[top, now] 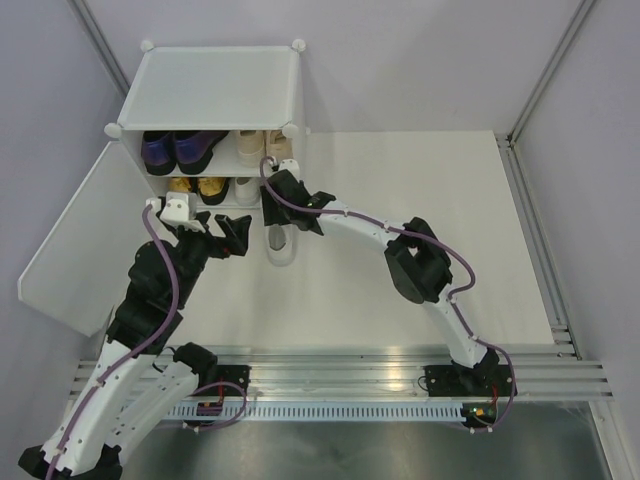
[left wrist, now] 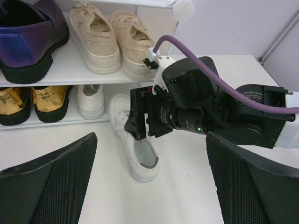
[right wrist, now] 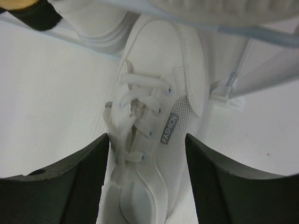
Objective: Place and organize the shoes in the shoe cabinet
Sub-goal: Place the shoe in the shoe cabinet.
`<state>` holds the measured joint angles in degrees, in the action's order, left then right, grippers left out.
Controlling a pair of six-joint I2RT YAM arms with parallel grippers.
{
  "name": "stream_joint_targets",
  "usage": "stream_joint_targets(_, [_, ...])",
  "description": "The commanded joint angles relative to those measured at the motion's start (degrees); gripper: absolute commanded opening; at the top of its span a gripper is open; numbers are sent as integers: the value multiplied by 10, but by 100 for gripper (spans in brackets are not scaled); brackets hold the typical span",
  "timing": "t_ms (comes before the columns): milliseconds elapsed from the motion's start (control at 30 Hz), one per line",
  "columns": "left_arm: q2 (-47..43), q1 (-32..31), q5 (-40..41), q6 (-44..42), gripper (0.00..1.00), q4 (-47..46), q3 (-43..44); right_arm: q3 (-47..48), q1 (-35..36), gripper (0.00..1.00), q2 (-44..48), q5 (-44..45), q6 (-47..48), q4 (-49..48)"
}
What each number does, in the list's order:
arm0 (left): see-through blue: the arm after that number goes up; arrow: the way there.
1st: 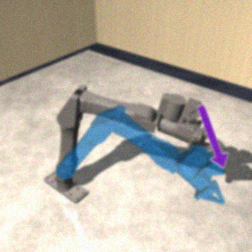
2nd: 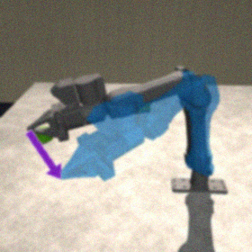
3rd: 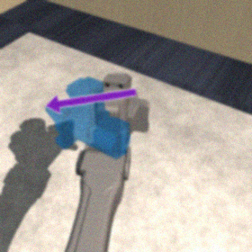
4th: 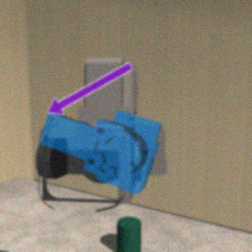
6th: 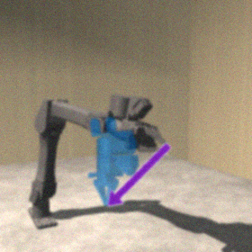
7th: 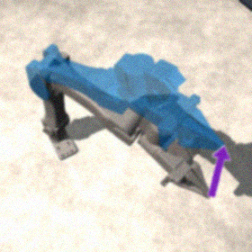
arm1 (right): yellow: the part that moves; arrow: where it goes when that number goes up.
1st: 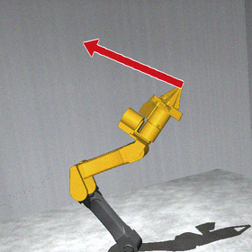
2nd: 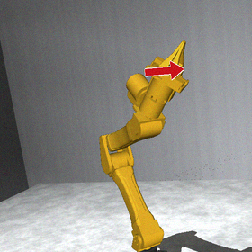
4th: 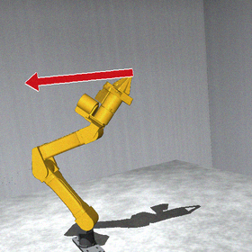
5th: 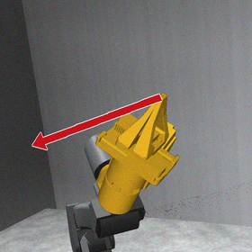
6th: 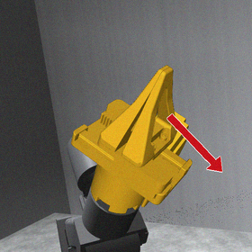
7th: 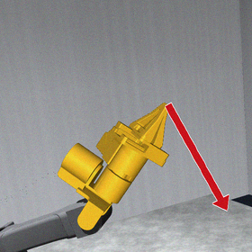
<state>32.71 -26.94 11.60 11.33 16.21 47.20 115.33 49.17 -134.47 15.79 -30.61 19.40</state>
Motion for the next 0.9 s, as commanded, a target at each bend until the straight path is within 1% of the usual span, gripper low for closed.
stream_joint_targets(0, [-4,-4,9,-18,99,-9,3,-55,8,70,87,-4,30,-51])
stream_joint_targets(67, [-5,-4,10,-18,99,-9,4,-110,22,70,114,1,57,-85])
stream_joint_targets(167, [-8,-4,16,-18,99,-9,4,-176,34,70,176,14,70,-117])
stream_joint_targets(333, [-16,-4,25,-18,99,-12,2,-293,42,66,241,-1,68,-168])
stream_joint_targets(467, [-13,-4,22,-18,99,-12,1,-355,59,64,282,-16,81,-190])
stream_joint_targets(533, [-14,-5,20,-17,99,-14,1,-385,68,63,287,-17,79,-190])
stream_joint_targets(600, [-12,-5,20,-18,99,-13,1,-404,71,62,287,-33,73,-217])
stream_joint_targets(667, [-12,-5,19,-18,99,-14,0,-428,72,58,279,-38,70,-238])
stream_joint_targets(733, [-10,-5,17,-18,99,-14,-1,-434,72,53,267,-43,71,-249])
stream_joint_targets(867, [-4,-5,17,-18,99,-16,-2,-416,72,52,223,-52,70,-266])
